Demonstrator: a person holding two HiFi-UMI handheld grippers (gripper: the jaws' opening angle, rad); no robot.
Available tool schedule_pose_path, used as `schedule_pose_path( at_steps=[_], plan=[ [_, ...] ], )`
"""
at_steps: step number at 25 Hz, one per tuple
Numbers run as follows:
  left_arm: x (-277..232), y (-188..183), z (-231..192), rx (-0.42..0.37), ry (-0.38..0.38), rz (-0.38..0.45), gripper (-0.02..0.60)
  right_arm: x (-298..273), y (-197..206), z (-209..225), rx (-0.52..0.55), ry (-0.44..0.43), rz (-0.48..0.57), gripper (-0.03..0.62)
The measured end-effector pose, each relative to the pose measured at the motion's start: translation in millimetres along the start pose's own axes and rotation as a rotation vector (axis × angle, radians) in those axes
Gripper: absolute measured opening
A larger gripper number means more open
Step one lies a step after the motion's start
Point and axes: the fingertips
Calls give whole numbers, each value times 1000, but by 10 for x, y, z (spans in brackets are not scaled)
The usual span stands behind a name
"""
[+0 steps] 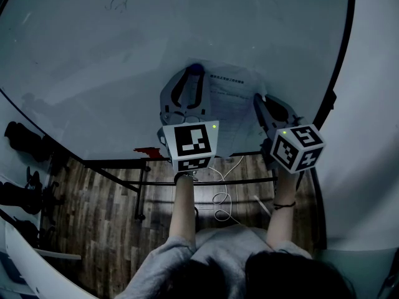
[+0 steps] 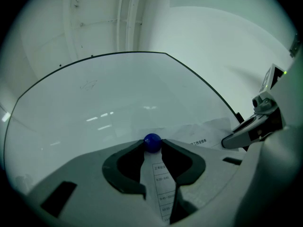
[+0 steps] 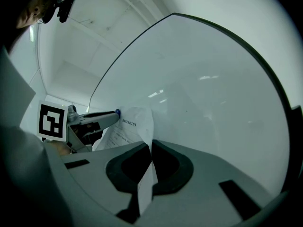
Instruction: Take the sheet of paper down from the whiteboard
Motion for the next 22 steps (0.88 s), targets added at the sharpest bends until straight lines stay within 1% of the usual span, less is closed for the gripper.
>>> schedule_pose_path(
  at_steps=[17, 22],
  plan=[
    [-5, -6, -10, 3, 8, 1, 109, 9, 81, 78, -64, 29, -18, 2],
    [-7, -1, -21, 6, 7, 1, 109, 41, 111, 126, -70, 54, -29, 2]
  ],
)
Point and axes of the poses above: the fingertips, and each gripper's own axes: x backward along the fingers, z to its right, y out of its underside, and after that the axes turned 8 degrees about -y, right-handed
